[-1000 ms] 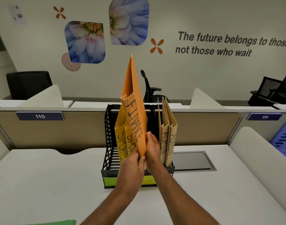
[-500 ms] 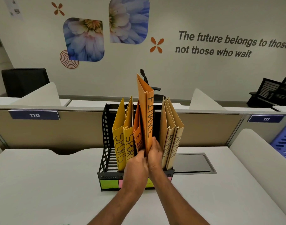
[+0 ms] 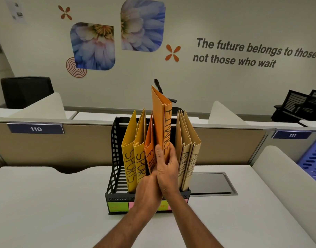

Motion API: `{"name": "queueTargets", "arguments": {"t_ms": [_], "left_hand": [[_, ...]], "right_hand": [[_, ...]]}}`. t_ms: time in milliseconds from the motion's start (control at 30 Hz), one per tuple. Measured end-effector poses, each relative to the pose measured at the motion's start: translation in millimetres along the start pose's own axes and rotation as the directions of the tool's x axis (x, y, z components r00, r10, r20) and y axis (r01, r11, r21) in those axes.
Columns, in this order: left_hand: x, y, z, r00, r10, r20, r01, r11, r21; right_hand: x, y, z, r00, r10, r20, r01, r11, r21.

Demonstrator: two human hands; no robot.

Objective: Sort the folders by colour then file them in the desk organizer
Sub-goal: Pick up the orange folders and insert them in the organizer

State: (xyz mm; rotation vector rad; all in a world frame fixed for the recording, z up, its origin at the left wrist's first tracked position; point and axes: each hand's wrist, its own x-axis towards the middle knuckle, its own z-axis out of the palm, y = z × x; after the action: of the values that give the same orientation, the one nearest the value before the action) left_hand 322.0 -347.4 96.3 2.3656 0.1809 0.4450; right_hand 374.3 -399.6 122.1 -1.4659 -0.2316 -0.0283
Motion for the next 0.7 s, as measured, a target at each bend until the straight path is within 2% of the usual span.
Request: {"name": "queueTargets", "arguments": {"t_ms": [133, 400, 533, 700], "left_hand": [[-5, 4, 3, 0.999, 0.006, -0.038, -0.006, 1.0, -0.008], [-11, 3, 9, 0.99, -0.048, -0.13, 0.036, 0.995, -0.096], [-9, 1, 11, 0.988, -0.064, -0.144, 0.047, 0.992, -0.119], [-9, -3, 13, 0.991, -0.005, -0.135, -0.005, 0.997, -0.071]], "right_hand": [[12, -6, 3, 0.99, -0.09, -0.11, 0.066, 0.977, -0.202], [7, -10, 17, 0.959, -0.162, -0.231, 0.105, 0.965, -0.242], [9, -11, 18, 0.958, -0.166, -0.233, 0.105, 0.961, -0.254], [10, -4, 10, 0.969, -0.149, -0.197, 0.086, 0.951, -0.296]]}}
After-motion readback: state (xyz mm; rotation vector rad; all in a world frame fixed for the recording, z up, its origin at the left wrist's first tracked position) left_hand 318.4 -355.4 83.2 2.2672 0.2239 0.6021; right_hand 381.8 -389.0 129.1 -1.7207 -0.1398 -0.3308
